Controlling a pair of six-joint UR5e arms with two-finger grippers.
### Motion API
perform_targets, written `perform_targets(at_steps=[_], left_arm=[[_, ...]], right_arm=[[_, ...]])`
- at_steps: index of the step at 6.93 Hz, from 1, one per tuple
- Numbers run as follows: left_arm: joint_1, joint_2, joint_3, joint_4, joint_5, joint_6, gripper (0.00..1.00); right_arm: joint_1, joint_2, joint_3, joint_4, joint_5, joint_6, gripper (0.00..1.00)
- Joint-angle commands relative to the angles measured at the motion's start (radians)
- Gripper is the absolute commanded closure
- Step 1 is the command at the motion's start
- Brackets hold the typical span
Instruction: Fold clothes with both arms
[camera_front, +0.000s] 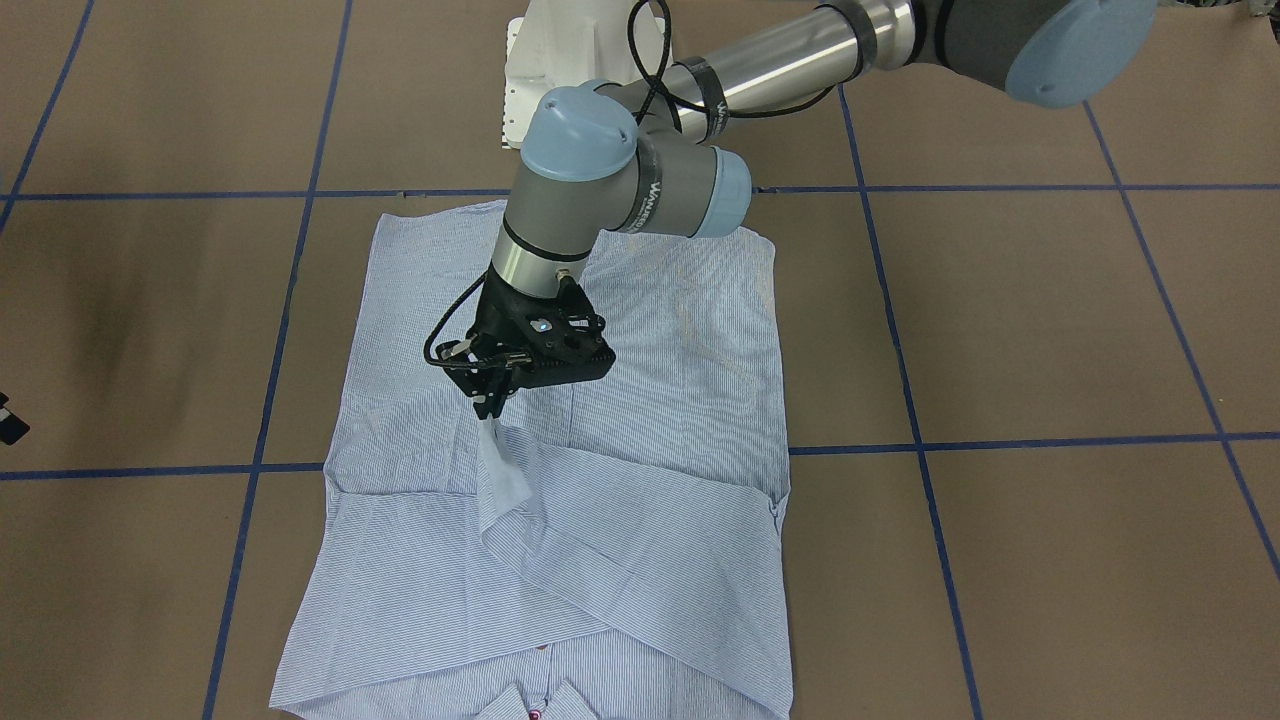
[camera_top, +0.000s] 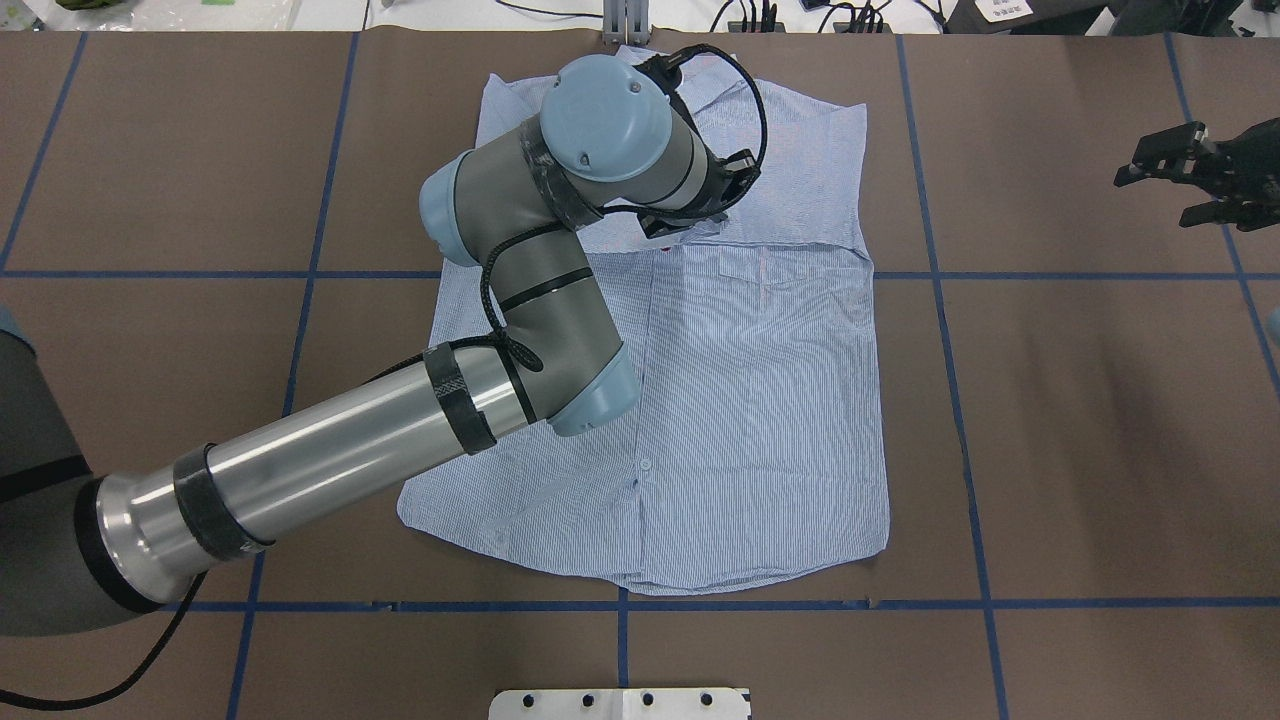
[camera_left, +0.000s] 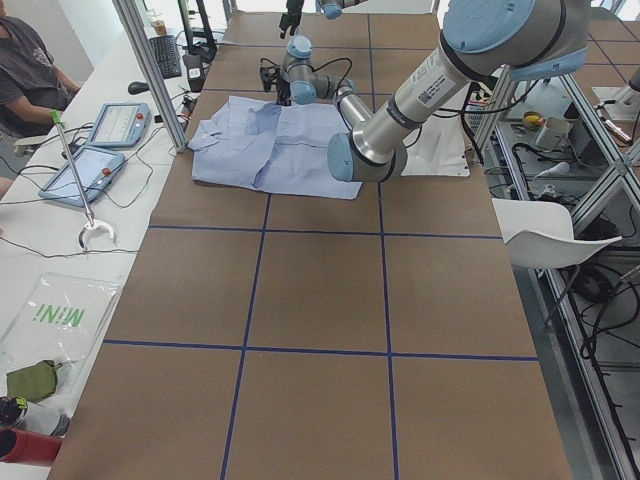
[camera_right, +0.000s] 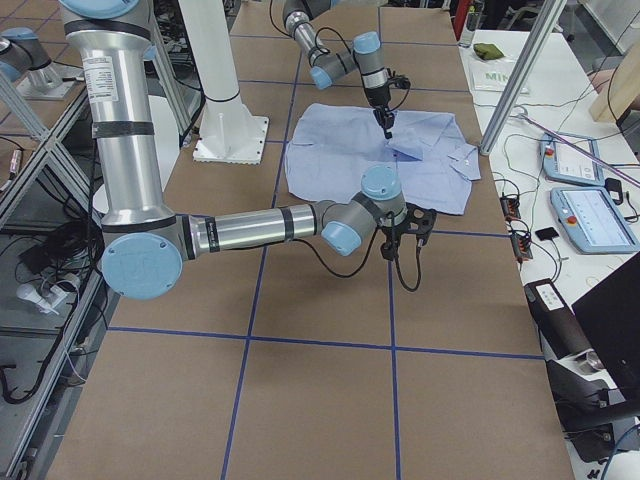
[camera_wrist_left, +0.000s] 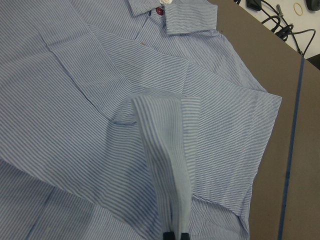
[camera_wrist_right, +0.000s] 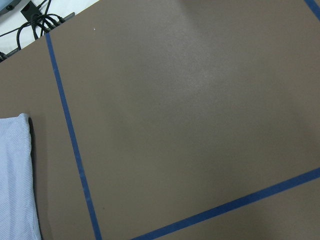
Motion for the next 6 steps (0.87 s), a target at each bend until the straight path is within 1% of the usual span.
perform_targets(at_steps=[1,2,3,4,5,6], left_arm=[[0.009,-0.06,0.057,0.0,0.012,-0.042,0.15],[0.007,-0.051,0.021,0.01,0.005,-0.042,0.15],[0.004,-0.007,-0.087,0.042,-0.002,-0.042,0.15],[0.004,0.108,-0.255,0.077,-0.034,-0.027,0.16],[0.002,0.238,-0.424,0.082,-0.064,0.051,0.16],[-0.001,0.33,-0.527,0.105,-0.068,0.121,0.16]], right_arm=[[-0.003,0.003,0.001,0.0,0.001,0.002,0.0],[-0.027,0.01,0.011,0.003,0.004,0.018,0.0],[-0.102,0.006,0.072,0.003,0.002,0.052,0.0],[-0.18,0.001,0.143,0.002,-0.013,0.198,0.0],[-0.279,-0.028,0.228,0.0,-0.048,0.354,0.0],[-0.406,-0.093,0.337,-0.011,-0.146,0.429,0.0]])
